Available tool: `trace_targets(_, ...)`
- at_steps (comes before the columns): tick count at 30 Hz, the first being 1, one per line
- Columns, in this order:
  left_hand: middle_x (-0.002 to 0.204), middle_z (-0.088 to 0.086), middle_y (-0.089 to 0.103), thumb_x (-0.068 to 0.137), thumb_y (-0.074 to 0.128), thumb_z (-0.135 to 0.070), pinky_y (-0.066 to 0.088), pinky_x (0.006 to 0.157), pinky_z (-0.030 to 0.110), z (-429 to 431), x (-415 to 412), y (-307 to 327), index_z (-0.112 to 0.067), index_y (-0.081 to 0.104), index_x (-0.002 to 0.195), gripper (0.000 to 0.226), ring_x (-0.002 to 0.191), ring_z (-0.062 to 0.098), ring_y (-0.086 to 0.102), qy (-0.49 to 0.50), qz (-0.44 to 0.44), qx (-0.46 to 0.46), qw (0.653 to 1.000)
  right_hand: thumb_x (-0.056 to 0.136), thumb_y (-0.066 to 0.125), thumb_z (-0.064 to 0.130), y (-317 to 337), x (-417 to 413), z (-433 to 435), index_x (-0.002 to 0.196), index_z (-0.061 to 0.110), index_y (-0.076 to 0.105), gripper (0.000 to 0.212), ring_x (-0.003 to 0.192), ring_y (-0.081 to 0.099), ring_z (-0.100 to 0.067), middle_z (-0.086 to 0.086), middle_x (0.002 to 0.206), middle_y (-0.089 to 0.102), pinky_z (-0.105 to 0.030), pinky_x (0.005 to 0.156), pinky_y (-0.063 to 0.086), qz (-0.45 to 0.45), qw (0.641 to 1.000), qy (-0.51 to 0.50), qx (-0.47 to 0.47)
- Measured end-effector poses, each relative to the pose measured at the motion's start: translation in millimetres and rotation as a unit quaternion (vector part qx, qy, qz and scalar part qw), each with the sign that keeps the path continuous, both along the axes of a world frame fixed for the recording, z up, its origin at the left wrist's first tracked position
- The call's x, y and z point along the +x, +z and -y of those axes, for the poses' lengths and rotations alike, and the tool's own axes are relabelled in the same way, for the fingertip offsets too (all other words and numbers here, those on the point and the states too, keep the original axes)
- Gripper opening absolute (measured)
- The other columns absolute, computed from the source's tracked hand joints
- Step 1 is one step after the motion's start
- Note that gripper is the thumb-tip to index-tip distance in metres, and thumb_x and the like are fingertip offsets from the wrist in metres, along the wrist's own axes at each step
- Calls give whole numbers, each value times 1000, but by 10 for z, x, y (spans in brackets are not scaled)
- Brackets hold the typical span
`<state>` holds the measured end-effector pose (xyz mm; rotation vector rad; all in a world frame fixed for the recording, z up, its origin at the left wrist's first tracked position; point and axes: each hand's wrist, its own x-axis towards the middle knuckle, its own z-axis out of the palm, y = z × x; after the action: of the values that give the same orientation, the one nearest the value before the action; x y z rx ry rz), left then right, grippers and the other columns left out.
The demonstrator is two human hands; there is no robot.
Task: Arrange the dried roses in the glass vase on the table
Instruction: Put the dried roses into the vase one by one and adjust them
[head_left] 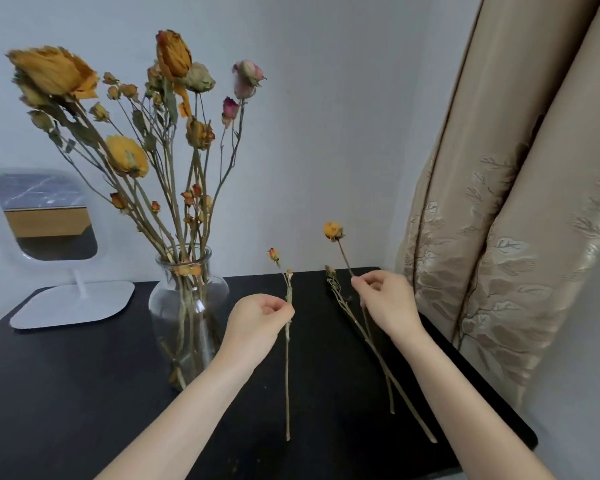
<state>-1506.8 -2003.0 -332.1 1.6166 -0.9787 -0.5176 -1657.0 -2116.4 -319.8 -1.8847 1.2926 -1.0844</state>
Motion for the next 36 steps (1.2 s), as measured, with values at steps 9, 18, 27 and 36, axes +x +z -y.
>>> trace_targets(9,49,-5,51,78,67,-28,40,45,8,-867,353,584,-32,67,78,4,45,0,48,63,56,-190,978,90,58,27,672,581,-806,79,19,63,14,48,50,3,11,48,53,-7,54,41,244,947,198,-70)
trace_targets(18,43,-12,45,83,67,-26,33,42,4,-1077,828,1235,-37,65,76,13,40,0,41,162,121,-332,921,91,55,18,1036,844,-1200,82,14,63,13,49,48,-1,5,53,52,-8,55,41,340,892,265,-140)
trace_targets(27,56,-3,57,86,63,-24,39,62,-3,-830,921,1338,-28,66,87,5,54,-1,52,175,141,-336,915,94,52,20,1211,897,-1262,80,28,57,16,54,50,-1,13,55,53,-12,55,42,376,874,179,-250)
trace_targets(36,47,-10,41,87,62,-20,39,75,-1,-697,892,1411,-19,65,89,4,47,0,45,188,155,-334,911,92,55,23,1041,1009,-1009,78,19,59,15,48,50,3,7,54,54,-7,52,41,250,942,153,-165)
